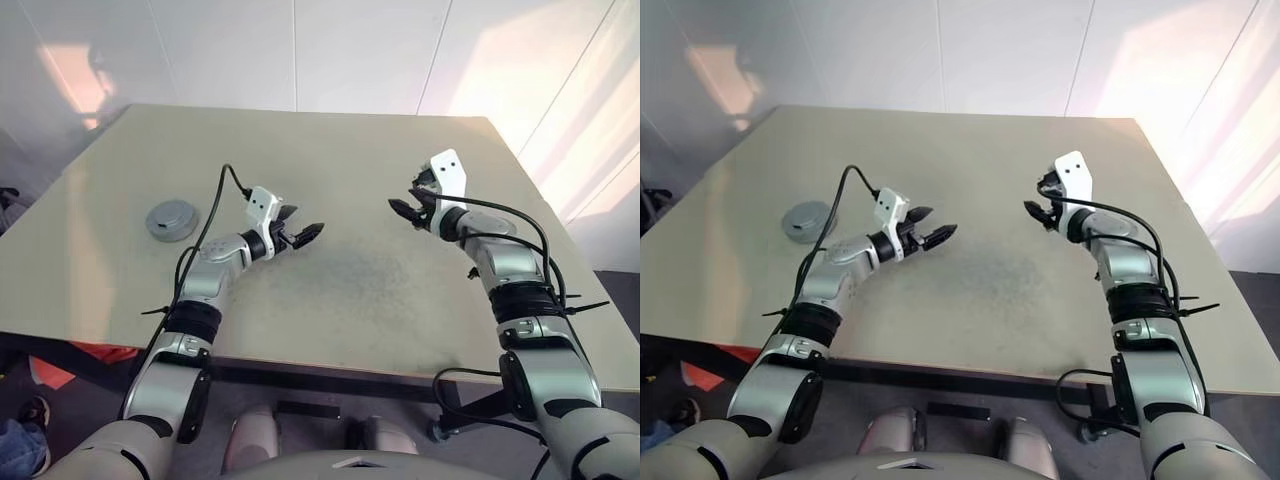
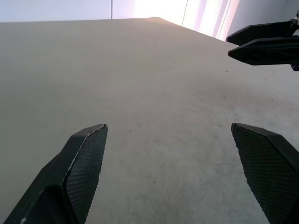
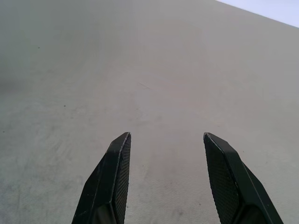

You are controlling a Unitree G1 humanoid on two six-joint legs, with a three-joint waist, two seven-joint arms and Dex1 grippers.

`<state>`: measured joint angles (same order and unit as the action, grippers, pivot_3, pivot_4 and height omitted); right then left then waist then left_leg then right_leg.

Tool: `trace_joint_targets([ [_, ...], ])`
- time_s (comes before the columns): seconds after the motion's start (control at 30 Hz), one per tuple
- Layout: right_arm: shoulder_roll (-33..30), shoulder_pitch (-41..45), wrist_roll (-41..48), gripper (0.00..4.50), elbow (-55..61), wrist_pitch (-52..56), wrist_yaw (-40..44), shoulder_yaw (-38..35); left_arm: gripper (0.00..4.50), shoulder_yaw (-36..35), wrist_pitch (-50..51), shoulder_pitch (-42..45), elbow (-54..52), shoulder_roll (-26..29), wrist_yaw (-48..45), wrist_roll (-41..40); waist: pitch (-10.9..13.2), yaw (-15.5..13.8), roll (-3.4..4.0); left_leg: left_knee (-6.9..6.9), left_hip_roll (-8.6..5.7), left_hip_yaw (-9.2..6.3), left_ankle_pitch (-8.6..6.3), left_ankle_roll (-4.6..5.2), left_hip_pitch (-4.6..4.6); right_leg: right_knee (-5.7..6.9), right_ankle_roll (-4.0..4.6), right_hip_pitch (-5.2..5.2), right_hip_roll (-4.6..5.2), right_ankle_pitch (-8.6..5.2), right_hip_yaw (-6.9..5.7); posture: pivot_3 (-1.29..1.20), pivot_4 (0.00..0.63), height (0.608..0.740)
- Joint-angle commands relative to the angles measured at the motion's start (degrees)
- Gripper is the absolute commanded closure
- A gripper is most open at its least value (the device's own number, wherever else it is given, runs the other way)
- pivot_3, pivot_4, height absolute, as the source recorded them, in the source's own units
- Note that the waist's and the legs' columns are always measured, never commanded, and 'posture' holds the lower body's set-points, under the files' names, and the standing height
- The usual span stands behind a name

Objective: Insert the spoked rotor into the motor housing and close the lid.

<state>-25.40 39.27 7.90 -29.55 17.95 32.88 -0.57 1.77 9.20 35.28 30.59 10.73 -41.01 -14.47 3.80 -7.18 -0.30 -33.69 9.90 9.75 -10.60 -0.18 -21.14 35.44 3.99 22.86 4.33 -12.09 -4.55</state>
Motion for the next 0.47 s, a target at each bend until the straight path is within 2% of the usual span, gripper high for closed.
trace_joint_targets([
  [0.03, -0.1, 1.3, -0.3, 1.74, 0.9, -1.4, -0.3, -0.9, 0.02, -0.8, -0.3, 1.6, -1.9, 0.4, 0.0, 0.0, 0.0, 0.0, 0.00, 0.00, 0.00, 0.00, 0.00, 0.00, 0.00, 0.00, 0.00, 0.00, 0.00, 0.00, 0.00, 0.00, 0.000, 0.740],
  [0.47, 0.0, 0.8, -0.4, 1.74, 1.1, -1.4, -1.0, -0.8, 0.02, -0.7, 0.3, 1.1, -2.5, 0.7, 0.2, 0.1, 0.0, 0.0, 0.00, 0.00, 0.00, 0.00, 0.00, 0.00, 0.00, 0.00, 0.00, 0.00, 0.00, 0.00, 0.00, 0.00, 0.000, 0.740],
])
